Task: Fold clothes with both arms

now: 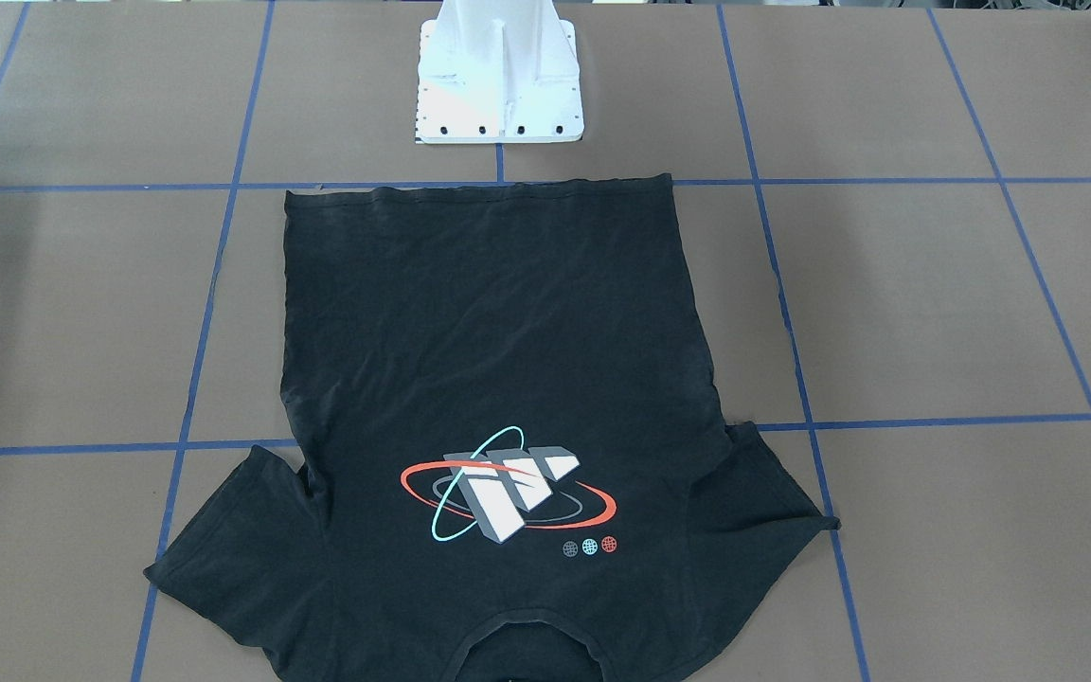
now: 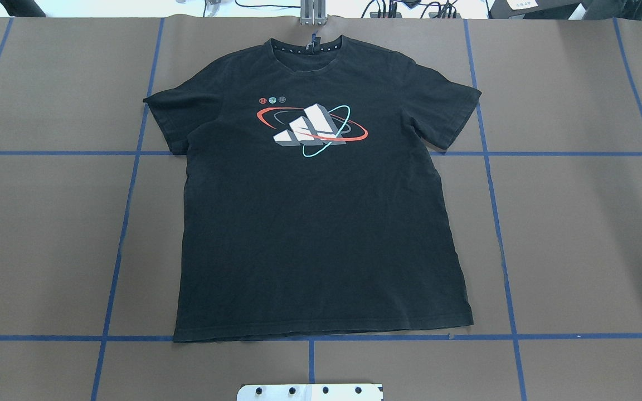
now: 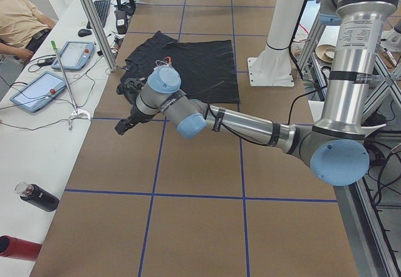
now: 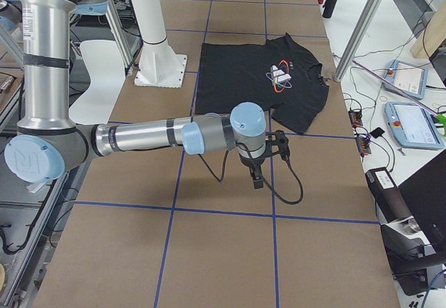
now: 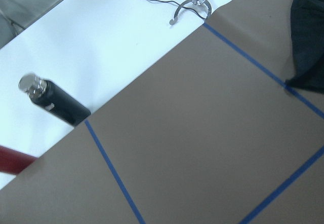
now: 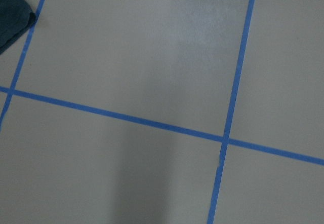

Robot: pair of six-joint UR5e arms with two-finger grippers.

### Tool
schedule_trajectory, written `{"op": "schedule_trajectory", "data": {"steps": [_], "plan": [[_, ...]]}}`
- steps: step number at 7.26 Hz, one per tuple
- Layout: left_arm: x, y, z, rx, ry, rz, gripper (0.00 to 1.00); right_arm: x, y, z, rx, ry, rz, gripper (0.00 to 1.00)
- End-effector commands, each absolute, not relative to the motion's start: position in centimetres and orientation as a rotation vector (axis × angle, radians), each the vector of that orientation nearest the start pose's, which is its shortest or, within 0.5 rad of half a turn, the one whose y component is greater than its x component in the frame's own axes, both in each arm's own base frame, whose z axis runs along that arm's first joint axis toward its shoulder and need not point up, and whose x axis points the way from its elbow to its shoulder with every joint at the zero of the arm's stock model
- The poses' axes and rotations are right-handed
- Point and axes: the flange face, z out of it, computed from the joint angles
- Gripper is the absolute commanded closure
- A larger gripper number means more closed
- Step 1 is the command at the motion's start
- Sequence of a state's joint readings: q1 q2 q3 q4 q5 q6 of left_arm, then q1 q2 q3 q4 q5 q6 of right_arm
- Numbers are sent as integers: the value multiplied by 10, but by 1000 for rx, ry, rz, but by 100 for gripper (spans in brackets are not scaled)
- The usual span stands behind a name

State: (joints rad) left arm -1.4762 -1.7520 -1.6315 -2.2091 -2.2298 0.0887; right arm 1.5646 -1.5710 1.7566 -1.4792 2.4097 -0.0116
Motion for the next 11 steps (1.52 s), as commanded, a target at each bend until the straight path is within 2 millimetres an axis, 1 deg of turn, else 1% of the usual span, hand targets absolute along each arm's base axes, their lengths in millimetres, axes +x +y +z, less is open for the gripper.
{"op": "schedule_trajectory", "data": {"steps": [1,2,3,4,5,6,7,9,11], "plan": [[31,-631,420,836,720,381,0,43,-557,534,352,-833,-196,0],[86,-628,403,838,796,392,0,6,-584,519,328,-844,-183,0],[117,-626,404,842,829,404,0,-40,-611,495,313,-807,-166,0],[130,-626,398,844,837,388,0,-92,-634,469,312,-794,-124,0],[135,-625,397,839,844,383,0,-139,-649,465,313,-804,-92,0],[137,-624,396,839,846,387,0,-174,-662,473,334,-818,-67,0],[140,-624,396,838,848,391,0,-201,-673,480,350,-837,-50,0],[143,-623,396,836,852,395,0,-251,-691,476,357,-826,-26,1],[148,-621,397,844,867,391,0,-301,-693,472,382,-837,-54,1]]}}
